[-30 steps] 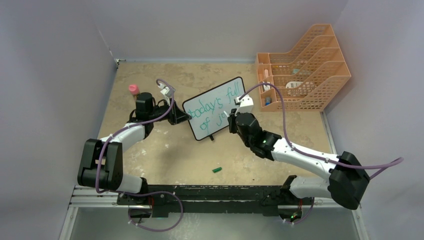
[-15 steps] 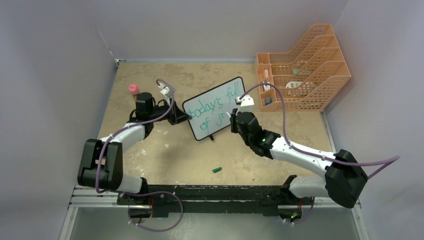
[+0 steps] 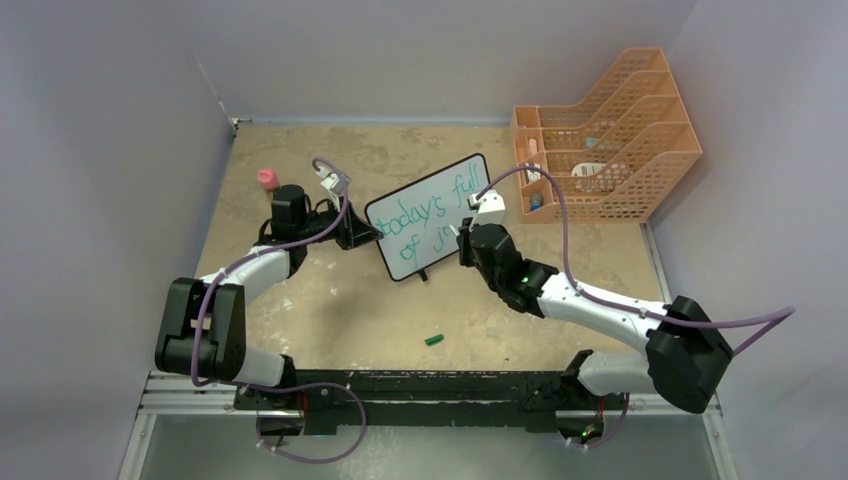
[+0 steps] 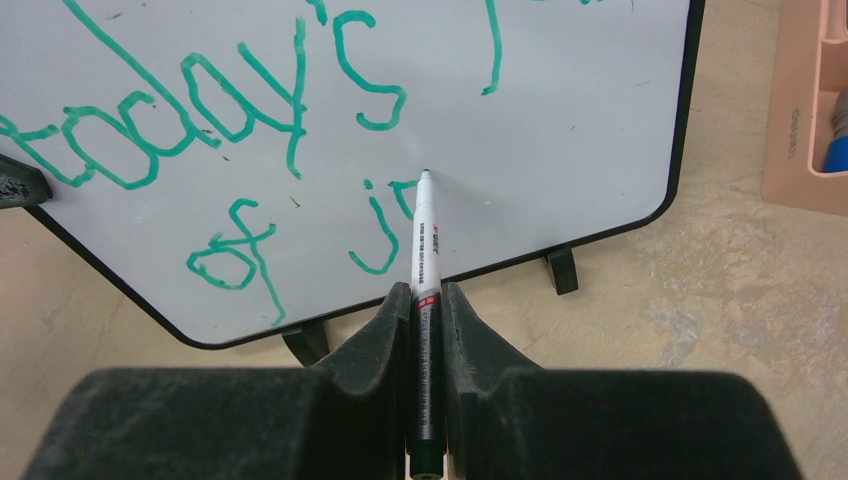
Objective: Write a sentence on the whiteboard
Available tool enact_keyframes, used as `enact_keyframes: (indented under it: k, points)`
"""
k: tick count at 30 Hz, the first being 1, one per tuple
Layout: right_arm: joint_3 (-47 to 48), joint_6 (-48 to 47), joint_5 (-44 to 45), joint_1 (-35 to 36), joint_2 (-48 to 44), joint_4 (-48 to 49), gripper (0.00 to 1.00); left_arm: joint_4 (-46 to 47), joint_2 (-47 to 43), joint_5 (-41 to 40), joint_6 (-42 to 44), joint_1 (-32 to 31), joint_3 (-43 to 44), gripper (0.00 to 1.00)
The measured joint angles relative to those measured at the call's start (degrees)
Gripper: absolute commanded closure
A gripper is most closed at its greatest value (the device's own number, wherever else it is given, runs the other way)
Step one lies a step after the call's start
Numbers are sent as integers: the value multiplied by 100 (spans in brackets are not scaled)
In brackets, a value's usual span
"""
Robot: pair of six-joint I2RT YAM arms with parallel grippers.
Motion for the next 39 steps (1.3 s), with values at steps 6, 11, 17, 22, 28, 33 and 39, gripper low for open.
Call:
enact_keyframes:
  k: [6, 11, 17, 22, 28, 33, 39]
  points:
    - [0, 0, 4, 0, 140, 31, 100, 0, 0, 0, 0, 0, 0, 100]
    - [0, 0, 28, 0, 146, 37, 100, 2, -2, 0, 0, 0, 0, 100]
    - [0, 7, 46, 0, 146, 26, 100, 2, -2, 0, 0, 0, 0, 100]
    - [0, 48, 68, -9, 146, -35, 100, 0, -7, 0, 0, 0, 0, 100]
    - [0, 111, 79, -33, 146, -72, 100, -2, -11, 0, 0, 0, 0, 100]
    - [0, 140, 96, -44, 146, -142, 100, -4, -11, 0, 2, 0, 0, 100]
    - [-4, 170, 103, -50, 142, -271, 100, -4, -11, 0, 0, 0, 0, 100]
